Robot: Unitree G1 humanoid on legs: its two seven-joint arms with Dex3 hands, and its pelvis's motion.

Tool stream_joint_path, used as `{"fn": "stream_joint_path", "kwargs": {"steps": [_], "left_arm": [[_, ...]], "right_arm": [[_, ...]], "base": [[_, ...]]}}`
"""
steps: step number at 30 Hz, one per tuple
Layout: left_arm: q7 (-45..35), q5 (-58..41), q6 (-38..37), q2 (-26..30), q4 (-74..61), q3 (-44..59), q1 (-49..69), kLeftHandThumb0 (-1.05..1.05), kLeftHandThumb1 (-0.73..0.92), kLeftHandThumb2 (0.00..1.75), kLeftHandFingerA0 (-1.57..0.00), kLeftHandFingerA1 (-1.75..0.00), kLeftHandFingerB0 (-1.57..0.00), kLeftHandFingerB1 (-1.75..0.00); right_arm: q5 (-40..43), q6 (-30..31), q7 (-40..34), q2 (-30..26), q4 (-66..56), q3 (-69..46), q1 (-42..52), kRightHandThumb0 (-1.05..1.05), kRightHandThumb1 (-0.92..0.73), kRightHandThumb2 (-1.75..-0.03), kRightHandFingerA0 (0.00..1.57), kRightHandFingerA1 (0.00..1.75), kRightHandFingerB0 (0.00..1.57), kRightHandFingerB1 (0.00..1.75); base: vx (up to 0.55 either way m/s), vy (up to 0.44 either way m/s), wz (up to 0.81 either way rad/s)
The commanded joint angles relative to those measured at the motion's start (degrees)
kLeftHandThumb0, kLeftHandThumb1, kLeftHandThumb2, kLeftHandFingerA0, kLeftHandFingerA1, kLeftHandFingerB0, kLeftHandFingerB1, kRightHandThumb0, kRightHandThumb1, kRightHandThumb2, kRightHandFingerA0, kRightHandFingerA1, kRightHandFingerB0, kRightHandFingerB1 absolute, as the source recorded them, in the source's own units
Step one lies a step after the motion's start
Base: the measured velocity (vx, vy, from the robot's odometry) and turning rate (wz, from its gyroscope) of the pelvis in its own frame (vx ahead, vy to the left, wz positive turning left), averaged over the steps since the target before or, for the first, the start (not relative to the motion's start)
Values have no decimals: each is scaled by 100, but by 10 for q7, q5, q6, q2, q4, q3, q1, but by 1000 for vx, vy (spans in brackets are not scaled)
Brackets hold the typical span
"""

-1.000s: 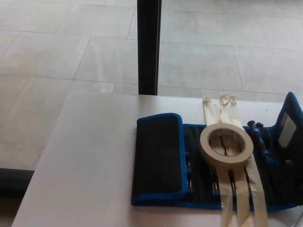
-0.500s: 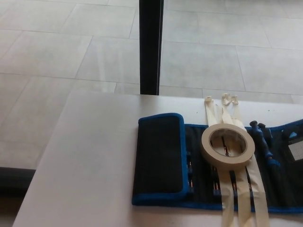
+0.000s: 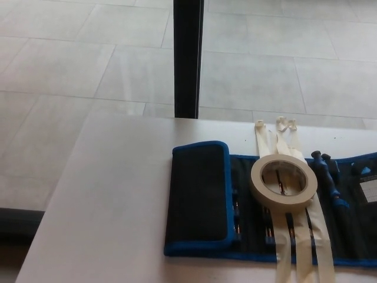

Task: The robot uses its right hand to open a black folded toolkit cover kept in the middle of the desk

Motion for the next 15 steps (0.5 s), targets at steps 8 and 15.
{"fn": "stream_joint_path", "kwargs": {"steps": [8,15], "left_arm": [[-10,-31,-8,24,-10,35,6,-86,92,68,-45,-54,-27,-37],[-13,-43,-8,38,-10,56,-15,-91,76,112,-48,-64,-27,-51]], "right_arm": [[6,227,211,-260,54,100,1,-65,-58,-94,2,35,2,36],[2,207,399,-364,52,165,51,-104,-51,-99,1,47,3,69]], "base": [[0,0,0],[0,0,0]]}}
